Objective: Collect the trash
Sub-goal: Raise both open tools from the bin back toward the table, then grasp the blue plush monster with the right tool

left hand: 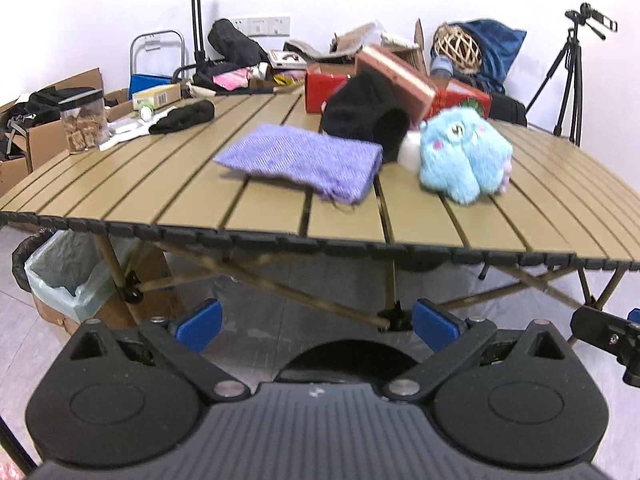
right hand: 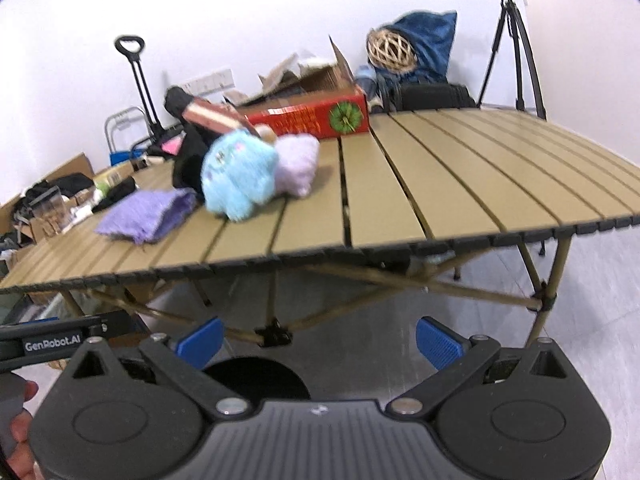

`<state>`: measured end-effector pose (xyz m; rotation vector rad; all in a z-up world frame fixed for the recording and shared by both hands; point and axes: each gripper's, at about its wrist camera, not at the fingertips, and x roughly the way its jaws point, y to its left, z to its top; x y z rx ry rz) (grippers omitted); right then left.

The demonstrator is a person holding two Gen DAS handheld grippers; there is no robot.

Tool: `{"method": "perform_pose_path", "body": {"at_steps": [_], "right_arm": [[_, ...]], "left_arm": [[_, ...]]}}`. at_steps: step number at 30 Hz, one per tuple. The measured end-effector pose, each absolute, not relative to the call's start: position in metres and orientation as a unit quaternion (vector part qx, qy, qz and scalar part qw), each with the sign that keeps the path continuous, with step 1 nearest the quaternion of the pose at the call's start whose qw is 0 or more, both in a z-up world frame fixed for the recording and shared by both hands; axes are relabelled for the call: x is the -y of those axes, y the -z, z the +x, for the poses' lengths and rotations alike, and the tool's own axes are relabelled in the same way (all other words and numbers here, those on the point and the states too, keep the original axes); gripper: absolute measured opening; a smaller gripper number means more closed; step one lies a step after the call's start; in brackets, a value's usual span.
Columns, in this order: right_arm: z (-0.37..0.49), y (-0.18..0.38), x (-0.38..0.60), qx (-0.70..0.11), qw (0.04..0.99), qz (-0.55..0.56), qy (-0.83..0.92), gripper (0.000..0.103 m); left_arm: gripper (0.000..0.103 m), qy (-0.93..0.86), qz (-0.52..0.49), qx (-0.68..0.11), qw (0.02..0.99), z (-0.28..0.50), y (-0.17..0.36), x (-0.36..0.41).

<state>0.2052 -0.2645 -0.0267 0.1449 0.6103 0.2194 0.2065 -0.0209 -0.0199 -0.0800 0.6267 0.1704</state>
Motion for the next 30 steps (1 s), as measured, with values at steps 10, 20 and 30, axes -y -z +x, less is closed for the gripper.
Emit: {"method": "perform_pose_path", "body": {"at_steps": [10,20,30], "right_arm": [[0.207,0.000,0.250,-0.235,0.963,0.044,-0.124,0.103],[0.221,-0.013,0.223,-0.184,0.971,-0.011,-0.151,0.103],[0.246,-0.021,0.200,-0.162,0.974,-0.042,-0.154,0.103]], "left_arm": [[0.103,-0.088,-0.047,-0.251,0.963,0.210,-0.010,0.006],[0.103,-0.098,-0.044,-0.221,0.969,0.231,-0.023,-0.008],[0.103,-0.102,-0.045,-0.223,0.968,0.248,-0.024,-0.019]]}}
